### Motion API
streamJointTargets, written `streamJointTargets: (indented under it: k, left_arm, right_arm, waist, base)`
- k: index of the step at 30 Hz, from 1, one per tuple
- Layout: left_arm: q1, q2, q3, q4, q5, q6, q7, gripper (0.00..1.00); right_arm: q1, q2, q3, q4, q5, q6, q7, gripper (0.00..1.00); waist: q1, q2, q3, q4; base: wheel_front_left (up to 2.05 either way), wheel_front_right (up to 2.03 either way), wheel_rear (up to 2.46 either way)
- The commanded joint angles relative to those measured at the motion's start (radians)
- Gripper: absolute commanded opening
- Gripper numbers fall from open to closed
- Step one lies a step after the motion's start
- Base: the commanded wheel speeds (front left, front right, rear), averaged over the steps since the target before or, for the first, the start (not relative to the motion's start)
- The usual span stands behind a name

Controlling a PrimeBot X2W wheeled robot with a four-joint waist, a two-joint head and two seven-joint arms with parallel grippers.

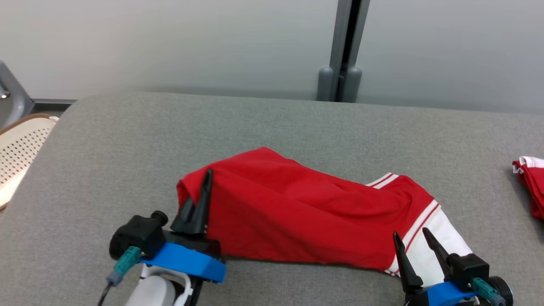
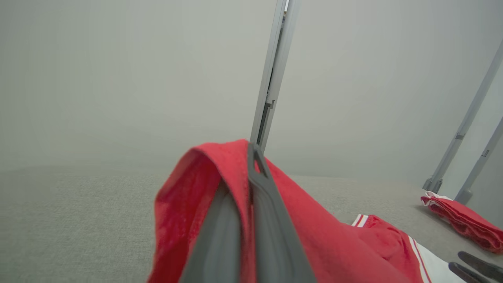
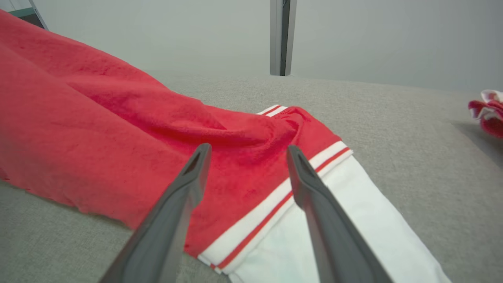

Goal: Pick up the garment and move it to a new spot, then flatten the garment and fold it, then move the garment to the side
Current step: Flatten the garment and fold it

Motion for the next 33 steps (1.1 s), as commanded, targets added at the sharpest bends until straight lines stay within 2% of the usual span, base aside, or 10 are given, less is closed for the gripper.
streamJointTargets:
  k: [1, 7, 15, 16, 17, 18, 24, 33]
  left_arm:
    - [-0.012, 0.006, 0.012, 0.006, 0.008, -0.002, 0.0, 0.0]
    - [-0.109, 0.038, 0.079, 0.08, 0.044, -0.002, 0.0, 0.0]
    - [-0.314, 0.061, 0.159, 0.344, 0.057, 0.023, 0.0, 0.0]
    - [-0.335, 0.063, 0.168, 0.377, 0.06, 0.028, 0.0, 0.04]
    - [-0.351, 0.06, 0.176, 0.414, 0.061, 0.035, 0.0, 0.35]
    - [-0.367, 0.057, 0.185, 0.452, 0.057, 0.042, 0.0, 1.0]
    - [-0.411, 0.048, 0.236, 0.518, 0.074, 0.056, 0.0, 1.0]
    - [-0.238, -0.01, 0.28, 0.457, 0.083, 0.017, 0.0, 1.0]
  right_arm:
    - [-0.009, -0.001, -0.001, -0.001, 0.006, 0.0, -0.001, 1.0]
    - [-0.041, -0.001, 0.005, -0.012, -0.008, 0.0, -0.001, 1.0]
    - [-0.096, -0.001, 0.03, -0.028, -0.017, 0.0, -0.001, 1.0]
    - [-0.103, -0.001, 0.033, -0.03, -0.017, 0.0, -0.001, 1.0]
    - [-0.108, -0.001, 0.035, -0.032, -0.015, 0.0, -0.001, 1.0]
    - [-0.113, -0.001, 0.037, -0.034, -0.014, 0.0, -0.001, 1.0]
    - [-0.128, -0.001, 0.04, -0.033, -0.001, 0.0, -0.001, 1.0]
    - [-0.103, -0.001, 0.04, -0.021, 0.006, 0.0, -0.001, 1.0]
  waist:
    - [0.0001, -0.0001, 0.007, -0.005]
    - [0.0001, -0.0001, 0.066, -0.05]
    - [0.0001, -0.0001, 0.156, -0.113]
    - [0.0001, -0.0001, 0.164, -0.119]
    - [0.0001, -0.0001, 0.171, -0.124]
    - [0.0001, -0.0001, 0.177, -0.128]
    - [0.0001, -0.0001, 0.182, -0.13]
    - [0.0001, -0.0001, 0.138, -0.104]
  base:
    - [0.0, 0.0, 0.0]
    - [0.0, 0.0, 0.0]
    - [0.0, 0.0, 0.0]
    - [0.0, 0.0, 0.0]
    - [0.0, 0.0, 0.0]
    - [0.0, 0.0, 0.0]
    - [0.0, 0.0, 0.0]
    - [0.0, 0.0, 0.0]
